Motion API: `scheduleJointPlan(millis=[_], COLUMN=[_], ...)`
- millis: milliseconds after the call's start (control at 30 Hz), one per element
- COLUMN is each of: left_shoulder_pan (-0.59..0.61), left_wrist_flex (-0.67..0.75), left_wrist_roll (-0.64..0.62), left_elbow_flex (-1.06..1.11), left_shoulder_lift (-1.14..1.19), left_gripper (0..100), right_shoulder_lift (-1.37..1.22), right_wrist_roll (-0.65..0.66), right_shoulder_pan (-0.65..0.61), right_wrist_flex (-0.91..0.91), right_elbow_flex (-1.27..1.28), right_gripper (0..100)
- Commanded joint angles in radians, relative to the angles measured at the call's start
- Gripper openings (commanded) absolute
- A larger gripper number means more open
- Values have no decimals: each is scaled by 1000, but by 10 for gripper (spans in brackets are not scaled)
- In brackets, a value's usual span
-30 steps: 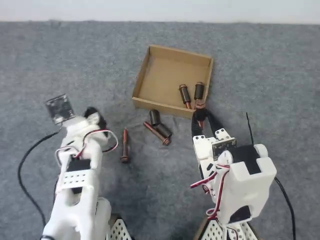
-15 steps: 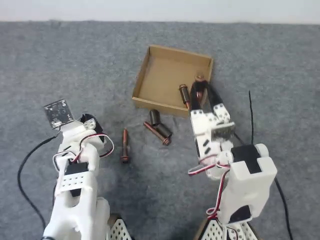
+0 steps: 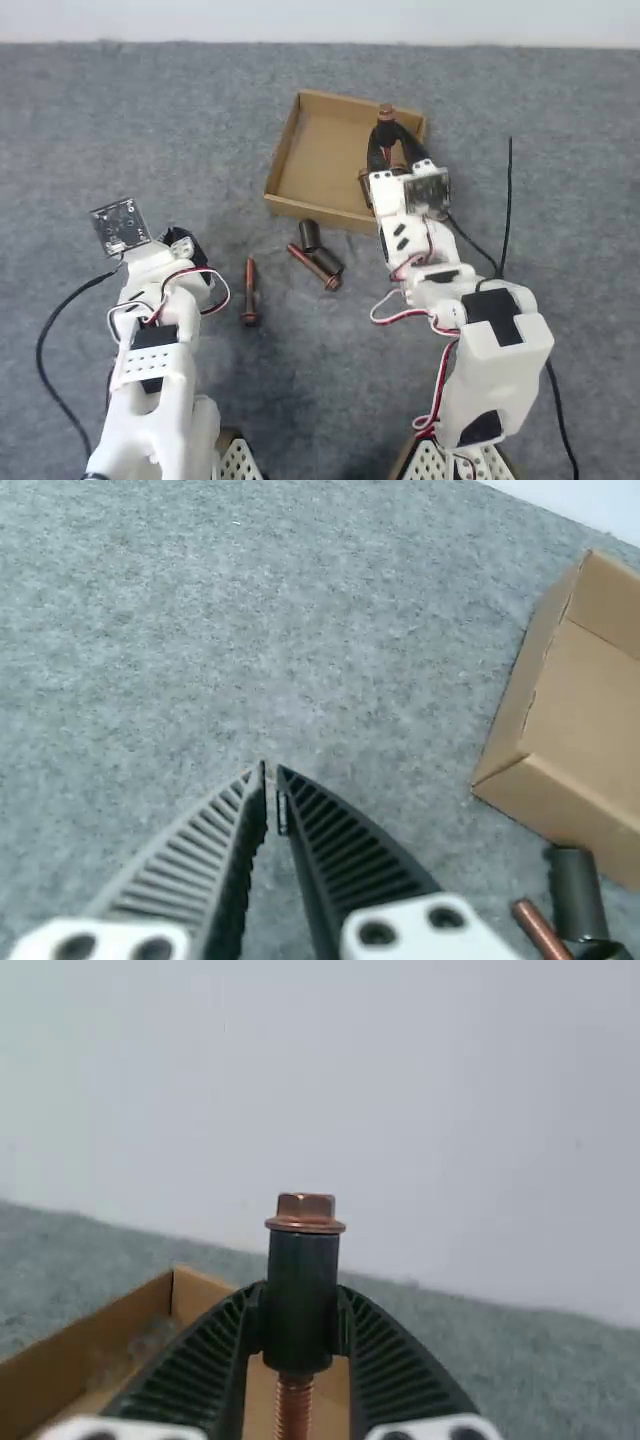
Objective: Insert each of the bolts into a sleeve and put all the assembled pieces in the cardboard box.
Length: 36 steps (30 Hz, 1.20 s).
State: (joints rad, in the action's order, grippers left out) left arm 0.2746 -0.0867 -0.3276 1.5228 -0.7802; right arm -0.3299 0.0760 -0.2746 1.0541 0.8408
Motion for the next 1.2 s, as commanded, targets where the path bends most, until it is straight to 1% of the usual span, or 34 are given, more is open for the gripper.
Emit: scheduleJointPlan(millis=[0, 333, 600, 767, 900, 1167], left_shoulder_pan=[-6, -6, -6, -6, -6, -6], left_wrist_flex=[0, 0, 2, 2, 2, 2], left_wrist_roll=[9, 9, 9, 9, 9, 9], left_elbow_flex=[-12, -12, -13, -13, -13, -13], left_shoulder_lift=[-29, -29, -29, -29, -29, -29], left_gripper=[9, 9, 9, 9, 9, 9], right_shoulder_lift=[21, 21, 21, 13, 8, 19], right_wrist_roll=[11, 9, 9, 5, 3, 5], right_shoulder_pan=[13, 13, 47, 47, 44, 45], right_wrist_flex=[-202, -737, -1164, -1435, -1526, -1535], right_elbow_flex=[-135, -338, -489, -606, -652, -671], right_gripper=[6, 6, 6, 6, 6, 7])
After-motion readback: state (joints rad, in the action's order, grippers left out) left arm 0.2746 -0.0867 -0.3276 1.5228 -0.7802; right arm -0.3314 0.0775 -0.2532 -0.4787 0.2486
